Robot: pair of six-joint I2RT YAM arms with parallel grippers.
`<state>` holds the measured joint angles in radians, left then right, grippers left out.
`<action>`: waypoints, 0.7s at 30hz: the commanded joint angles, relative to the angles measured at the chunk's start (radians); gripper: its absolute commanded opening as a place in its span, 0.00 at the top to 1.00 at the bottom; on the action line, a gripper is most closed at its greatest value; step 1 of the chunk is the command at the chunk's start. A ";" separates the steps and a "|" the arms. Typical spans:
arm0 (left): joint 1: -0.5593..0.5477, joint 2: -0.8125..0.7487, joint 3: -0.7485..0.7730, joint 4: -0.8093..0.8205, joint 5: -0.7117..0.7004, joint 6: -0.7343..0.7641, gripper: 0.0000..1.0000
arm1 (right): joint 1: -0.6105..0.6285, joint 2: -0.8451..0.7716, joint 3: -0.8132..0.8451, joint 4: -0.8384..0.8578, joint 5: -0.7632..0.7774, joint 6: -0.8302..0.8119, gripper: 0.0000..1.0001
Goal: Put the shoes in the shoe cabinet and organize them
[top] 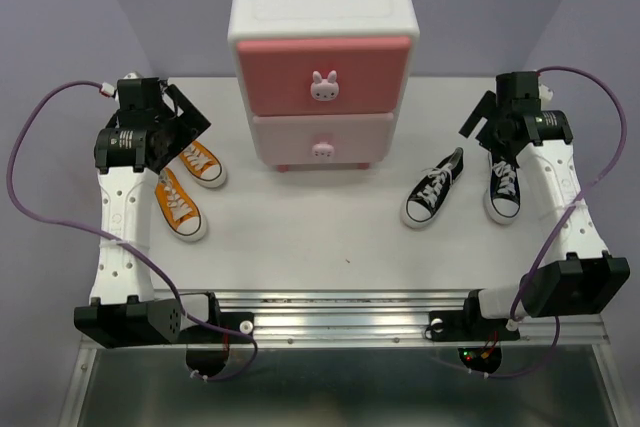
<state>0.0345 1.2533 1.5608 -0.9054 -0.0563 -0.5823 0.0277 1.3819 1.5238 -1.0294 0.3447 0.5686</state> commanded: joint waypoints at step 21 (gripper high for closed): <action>-0.028 -0.134 -0.054 -0.007 0.038 -0.004 0.01 | 0.003 0.210 0.728 0.144 -0.501 -0.170 0.00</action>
<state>0.0120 1.1347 1.5284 -0.9184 -0.0299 -0.5850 0.0277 1.4738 2.0281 -0.9035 -0.0437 0.4026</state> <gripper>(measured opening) 0.986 0.998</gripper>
